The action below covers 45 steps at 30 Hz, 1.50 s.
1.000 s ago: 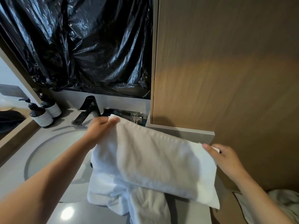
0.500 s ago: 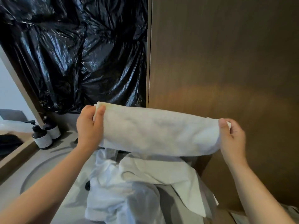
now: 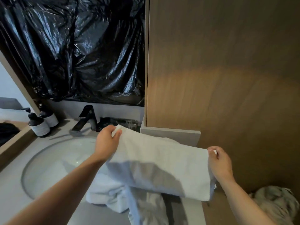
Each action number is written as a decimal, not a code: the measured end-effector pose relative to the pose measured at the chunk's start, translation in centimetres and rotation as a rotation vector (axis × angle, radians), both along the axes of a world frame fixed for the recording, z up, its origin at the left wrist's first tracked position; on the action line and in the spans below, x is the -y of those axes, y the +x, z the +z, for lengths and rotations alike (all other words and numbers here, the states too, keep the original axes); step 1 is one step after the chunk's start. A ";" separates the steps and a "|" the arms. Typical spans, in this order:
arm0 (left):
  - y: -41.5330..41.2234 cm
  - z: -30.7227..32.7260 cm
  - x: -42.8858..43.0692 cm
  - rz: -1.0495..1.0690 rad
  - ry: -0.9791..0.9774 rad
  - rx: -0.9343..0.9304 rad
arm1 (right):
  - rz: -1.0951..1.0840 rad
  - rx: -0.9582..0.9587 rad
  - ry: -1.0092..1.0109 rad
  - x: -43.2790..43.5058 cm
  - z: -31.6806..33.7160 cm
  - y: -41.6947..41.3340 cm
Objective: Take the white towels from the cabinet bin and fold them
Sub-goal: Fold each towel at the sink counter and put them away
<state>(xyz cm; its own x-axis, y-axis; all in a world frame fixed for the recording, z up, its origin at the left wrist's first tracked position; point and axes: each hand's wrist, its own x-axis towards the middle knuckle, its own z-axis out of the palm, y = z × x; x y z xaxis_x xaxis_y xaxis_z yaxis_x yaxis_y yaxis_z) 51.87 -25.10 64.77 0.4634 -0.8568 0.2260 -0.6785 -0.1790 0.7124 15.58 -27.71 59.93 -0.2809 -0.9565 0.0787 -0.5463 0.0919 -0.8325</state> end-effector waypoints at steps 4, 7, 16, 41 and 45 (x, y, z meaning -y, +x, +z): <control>-0.1 -0.4 1.1 -0.029 -0.043 -0.151 | 0.096 -0.221 0.151 1.3 -2.1 -0.1; -0.5 0.7 1.5 -0.112 -0.088 -0.150 | 0.217 -0.360 0.066 2.1 -0.6 1.9; -1.5 3.6 -0.6 -0.355 -0.139 -0.252 | 0.847 0.281 0.043 3.0 8.3 16.9; 3.3 -0.2 -7.2 -0.473 0.162 -0.189 | 0.846 0.227 -0.098 4.0 8.5 17.9; 1.4 1.4 -7.0 -0.500 0.235 -0.495 | 0.853 0.222 -0.100 3.9 9.2 17.9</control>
<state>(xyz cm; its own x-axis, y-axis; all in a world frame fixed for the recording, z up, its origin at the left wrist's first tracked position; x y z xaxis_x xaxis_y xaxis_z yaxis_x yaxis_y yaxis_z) 53.29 -18.13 66.13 0.0053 -0.9924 -0.1233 -0.3283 -0.1182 0.9372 33.43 -31.57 69.16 0.5064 -0.8385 0.2013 -0.2206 -0.3516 -0.9098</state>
